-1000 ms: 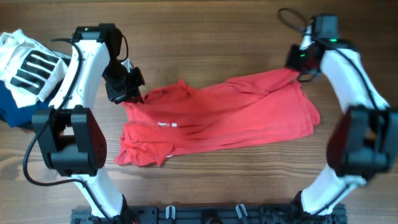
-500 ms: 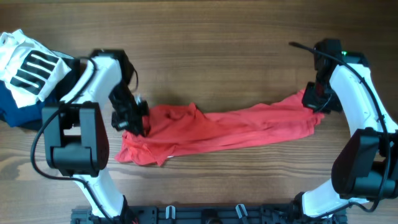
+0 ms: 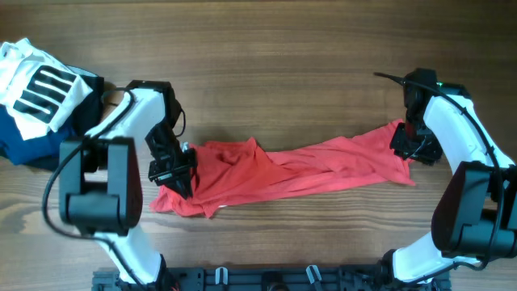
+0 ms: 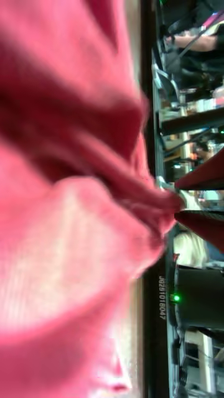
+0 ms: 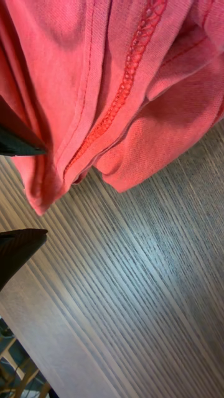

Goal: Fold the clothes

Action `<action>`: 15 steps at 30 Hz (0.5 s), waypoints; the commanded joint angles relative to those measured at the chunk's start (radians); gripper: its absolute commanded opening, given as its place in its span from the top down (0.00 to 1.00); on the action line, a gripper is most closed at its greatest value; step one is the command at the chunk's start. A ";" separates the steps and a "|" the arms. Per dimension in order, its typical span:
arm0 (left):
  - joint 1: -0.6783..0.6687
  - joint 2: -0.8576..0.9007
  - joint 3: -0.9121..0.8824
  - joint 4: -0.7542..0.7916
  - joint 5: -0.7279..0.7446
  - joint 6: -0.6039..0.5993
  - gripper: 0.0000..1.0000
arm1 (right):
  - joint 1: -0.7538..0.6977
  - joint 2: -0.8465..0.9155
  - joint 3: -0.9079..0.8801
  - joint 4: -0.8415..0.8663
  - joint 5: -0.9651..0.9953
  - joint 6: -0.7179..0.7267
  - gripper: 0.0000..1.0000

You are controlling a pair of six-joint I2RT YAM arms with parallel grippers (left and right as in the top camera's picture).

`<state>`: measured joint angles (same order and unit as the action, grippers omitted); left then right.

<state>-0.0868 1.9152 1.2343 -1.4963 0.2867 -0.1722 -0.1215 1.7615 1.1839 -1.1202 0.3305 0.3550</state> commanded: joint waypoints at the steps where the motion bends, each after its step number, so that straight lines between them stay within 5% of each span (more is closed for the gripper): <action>1: 0.013 -0.201 0.076 0.068 0.013 -0.085 0.88 | -0.004 0.013 -0.002 0.007 -0.031 -0.014 0.62; 3: 0.006 -0.307 0.092 0.176 0.020 -0.118 0.83 | -0.004 0.013 -0.002 0.013 -0.060 -0.014 0.62; 5: -0.010 -0.358 0.092 0.257 0.020 -0.125 0.66 | -0.004 0.013 -0.002 0.016 -0.101 -0.014 0.61; 7: -0.032 -0.360 0.092 0.293 0.019 -0.132 0.59 | -0.004 0.013 -0.002 0.017 -0.119 -0.014 0.60; 15: -0.054 -0.151 0.014 0.301 0.018 -0.256 0.58 | -0.004 0.013 -0.002 0.016 -0.118 -0.040 0.52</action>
<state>-0.1360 1.6844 1.2991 -1.1961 0.2901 -0.3683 -0.1215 1.7615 1.1839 -1.1057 0.2245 0.3359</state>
